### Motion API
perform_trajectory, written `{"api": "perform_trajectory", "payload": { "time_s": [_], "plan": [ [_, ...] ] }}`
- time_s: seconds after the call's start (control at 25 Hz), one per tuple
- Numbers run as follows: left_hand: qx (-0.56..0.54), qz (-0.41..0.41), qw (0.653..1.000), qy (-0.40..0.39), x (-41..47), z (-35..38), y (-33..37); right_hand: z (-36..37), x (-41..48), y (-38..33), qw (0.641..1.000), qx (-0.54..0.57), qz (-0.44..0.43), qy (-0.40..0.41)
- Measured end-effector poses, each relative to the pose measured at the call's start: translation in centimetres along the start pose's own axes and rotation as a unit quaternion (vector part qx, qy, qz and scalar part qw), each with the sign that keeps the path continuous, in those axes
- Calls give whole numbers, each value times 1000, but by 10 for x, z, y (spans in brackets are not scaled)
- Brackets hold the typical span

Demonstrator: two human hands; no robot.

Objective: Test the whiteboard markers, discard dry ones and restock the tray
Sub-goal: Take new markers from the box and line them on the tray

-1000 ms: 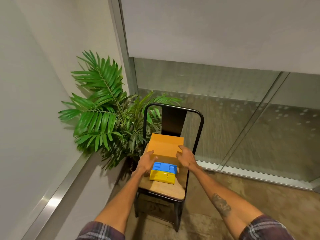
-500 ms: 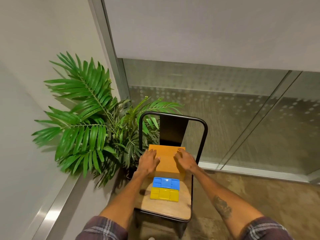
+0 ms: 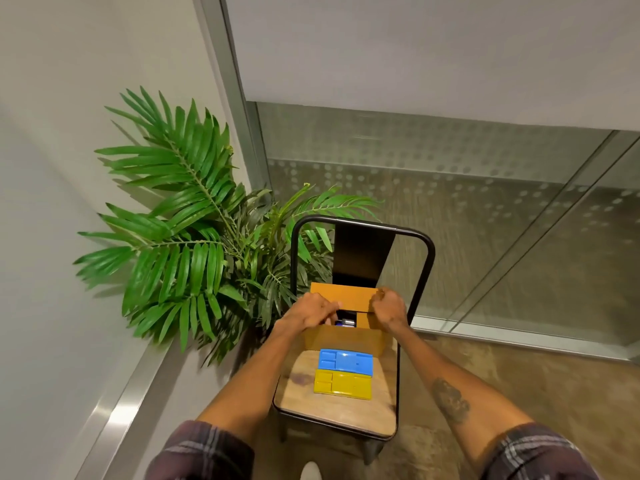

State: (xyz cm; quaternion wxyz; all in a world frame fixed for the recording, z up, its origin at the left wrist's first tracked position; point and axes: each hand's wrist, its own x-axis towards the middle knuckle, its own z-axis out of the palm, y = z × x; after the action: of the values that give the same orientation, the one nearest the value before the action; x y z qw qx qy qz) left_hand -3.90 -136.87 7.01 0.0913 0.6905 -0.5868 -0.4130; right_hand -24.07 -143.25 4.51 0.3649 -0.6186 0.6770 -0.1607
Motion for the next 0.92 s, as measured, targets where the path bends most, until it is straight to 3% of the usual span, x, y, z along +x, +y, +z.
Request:
{"api": "perform_trajectory", "payload": {
  "time_s": [0.08,0.2,0.32,0.48,0.6,0.76,0.92],
  "plan": [
    [77,14,997,-3,-4,0,-7,2,1,-6,999,3,51,20],
    [180,19,982,56,-18,20,-15,5,3,-13,995,14,89,50],
    [206,-14,977,57,-33,41,-22,7,9,-15,990,55,106,76],
    [258,5,966,29,-30,61,-24,-4,13,-17,954,263,105,93],
    [314,19,949,-26,-22,71,-19,-8,11,-19,933,344,77,74],
    [368,13,930,-2,-16,70,-15,6,11,-15,968,249,-13,3],
    [364,38,922,130,-17,68,-14,33,7,-4,992,-56,-108,-33]
  ]
}}
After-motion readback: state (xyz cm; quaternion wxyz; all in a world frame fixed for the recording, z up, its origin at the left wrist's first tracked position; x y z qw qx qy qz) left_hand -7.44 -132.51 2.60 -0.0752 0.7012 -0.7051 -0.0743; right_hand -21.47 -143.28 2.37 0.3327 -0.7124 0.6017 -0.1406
